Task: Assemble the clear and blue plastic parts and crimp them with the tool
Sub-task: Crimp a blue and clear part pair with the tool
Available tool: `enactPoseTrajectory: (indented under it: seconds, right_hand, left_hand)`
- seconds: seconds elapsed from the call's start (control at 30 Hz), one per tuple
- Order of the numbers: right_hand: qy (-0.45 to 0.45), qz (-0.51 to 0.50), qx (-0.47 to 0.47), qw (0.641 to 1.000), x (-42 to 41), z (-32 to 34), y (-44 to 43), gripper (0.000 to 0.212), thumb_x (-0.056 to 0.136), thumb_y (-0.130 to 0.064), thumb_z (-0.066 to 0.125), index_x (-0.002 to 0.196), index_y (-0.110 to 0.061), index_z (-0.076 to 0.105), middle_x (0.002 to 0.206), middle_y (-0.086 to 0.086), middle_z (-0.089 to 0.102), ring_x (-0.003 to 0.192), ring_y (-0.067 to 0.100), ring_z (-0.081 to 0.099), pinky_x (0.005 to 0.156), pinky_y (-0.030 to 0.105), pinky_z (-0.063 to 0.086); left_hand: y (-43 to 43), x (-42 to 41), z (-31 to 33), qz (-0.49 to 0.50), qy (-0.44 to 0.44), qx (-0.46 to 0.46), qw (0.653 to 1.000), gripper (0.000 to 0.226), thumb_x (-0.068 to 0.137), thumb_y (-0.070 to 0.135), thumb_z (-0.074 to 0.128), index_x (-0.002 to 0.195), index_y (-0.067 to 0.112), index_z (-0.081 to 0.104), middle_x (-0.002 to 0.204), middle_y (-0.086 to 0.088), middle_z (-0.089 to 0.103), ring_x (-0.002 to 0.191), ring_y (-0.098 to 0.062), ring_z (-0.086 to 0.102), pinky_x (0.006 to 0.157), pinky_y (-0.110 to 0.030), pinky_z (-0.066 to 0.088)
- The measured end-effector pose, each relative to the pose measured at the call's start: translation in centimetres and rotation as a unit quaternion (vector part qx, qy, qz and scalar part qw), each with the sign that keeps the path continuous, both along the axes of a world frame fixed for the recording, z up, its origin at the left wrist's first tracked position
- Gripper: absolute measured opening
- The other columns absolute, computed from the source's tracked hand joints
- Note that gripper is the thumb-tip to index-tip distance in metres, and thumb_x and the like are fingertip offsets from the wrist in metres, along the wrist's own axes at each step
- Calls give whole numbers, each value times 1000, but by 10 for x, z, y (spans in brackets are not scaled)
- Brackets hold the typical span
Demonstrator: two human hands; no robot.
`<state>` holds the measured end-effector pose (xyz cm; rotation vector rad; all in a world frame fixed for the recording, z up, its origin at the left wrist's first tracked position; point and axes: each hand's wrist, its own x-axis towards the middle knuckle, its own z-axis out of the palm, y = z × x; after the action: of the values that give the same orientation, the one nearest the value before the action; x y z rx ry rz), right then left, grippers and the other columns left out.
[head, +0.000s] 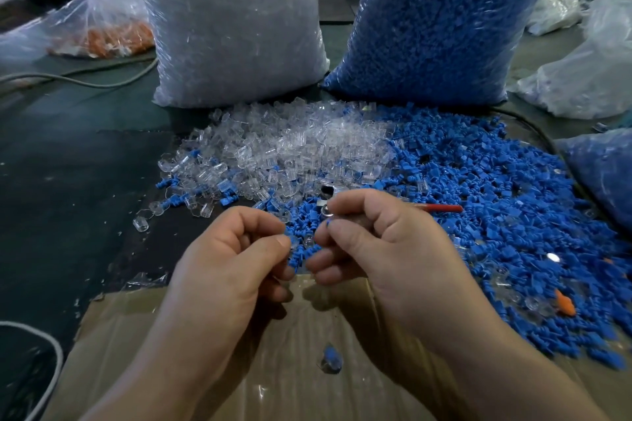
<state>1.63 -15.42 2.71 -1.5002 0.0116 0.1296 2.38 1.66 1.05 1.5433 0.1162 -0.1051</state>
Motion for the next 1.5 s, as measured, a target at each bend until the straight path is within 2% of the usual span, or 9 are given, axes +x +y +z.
enactPoseTrajectory:
  seconds: [0.13, 0.27, 0.37, 0.53, 0.7, 0.9, 1.0, 1.13, 1.5]
  right_hand:
    - [-81, 25, -122, 989, -6, -3, 1, 12, 95, -19, 62, 90, -30, 64, 71, 3, 68, 57, 19, 69, 50, 35, 58]
    - [-242, 31, -338, 909, -5, -2, 0, 6, 95, -30, 56, 99, -32, 59, 79, -14, 63, 72, 6, 63, 64, 32, 54]
    - [-281, 34, -407, 869, -6, -1, 3, 9, 96, -31, 51, 102, -30, 58, 85, -14, 63, 80, 5, 59, 69, 32, 49]
    - [-264, -10, -387, 883, -9, 3, 1, 9, 90, -34, 57, 98, -32, 60, 80, -14, 63, 76, 4, 58, 65, 27, 46]
    - [-292, 34, -427, 855, -10, 3, 4, 18, 91, -23, 59, 104, -21, 70, 93, -4, 67, 84, 21, 65, 67, 45, 53]
    - [-279, 59, -424, 860, -10, 1, 2, 27, 94, -23, 49, 117, -25, 63, 100, -6, 63, 91, 17, 62, 73, 42, 53]
    - [-284, -8, -546, 788, -5, 2, -8, 37, 89, -37, 48, 125, -29, 55, 112, -6, 62, 104, 19, 55, 88, 42, 53]
    - [-84, -6, -691, 718, 10, 1, -33, 76, 86, -62, 50, 149, -35, 16, 155, -2, 26, 144, 25, 17, 118, 46, 17]
    - [-96, -14, -704, 703, 18, -2, -38, 53, 85, -59, 52, 130, -32, 45, 120, -6, 53, 111, 20, 41, 98, 41, 34]
  left_hand:
    - [-3, -2, -1, -9, -12, 20, 1000, 20, 88, 10, 69, 81, 29, 69, 62, -9, 68, 52, -19, 64, 45, -27, 50]
    - [-6, -3, 0, -15, -24, 32, 999, 25, 88, 6, 70, 78, 29, 69, 64, -5, 68, 59, -17, 69, 47, -21, 50]
    - [-7, -3, 0, -19, -38, 41, 998, 26, 88, 4, 69, 78, 28, 69, 64, -7, 68, 57, -18, 69, 46, -21, 49]
    - [-9, -4, 4, -36, -64, 30, 997, 30, 86, 1, 70, 79, 30, 70, 65, -5, 68, 56, -16, 68, 47, -22, 51]
    - [-4, -4, 3, -60, -34, -2, 998, 27, 88, -2, 66, 82, 23, 75, 68, -12, 68, 54, -18, 64, 48, -24, 52]
    - [-6, -2, 2, -52, -63, 30, 996, 28, 84, -2, 71, 80, 26, 72, 67, -11, 66, 54, -20, 59, 50, -26, 51]
    - [-7, -2, 4, -21, -43, -14, 999, 26, 83, -5, 70, 78, 20, 69, 61, -9, 62, 47, -19, 57, 43, -26, 50]
    - [-3, -1, 5, -14, -37, -27, 999, 31, 84, -9, 66, 77, 21, 70, 59, -5, 62, 49, -17, 58, 43, -24, 51]
    - [0, 0, 5, -24, 4, -72, 997, 35, 87, -7, 63, 75, 24, 73, 60, -4, 63, 51, -14, 58, 42, -22, 49]
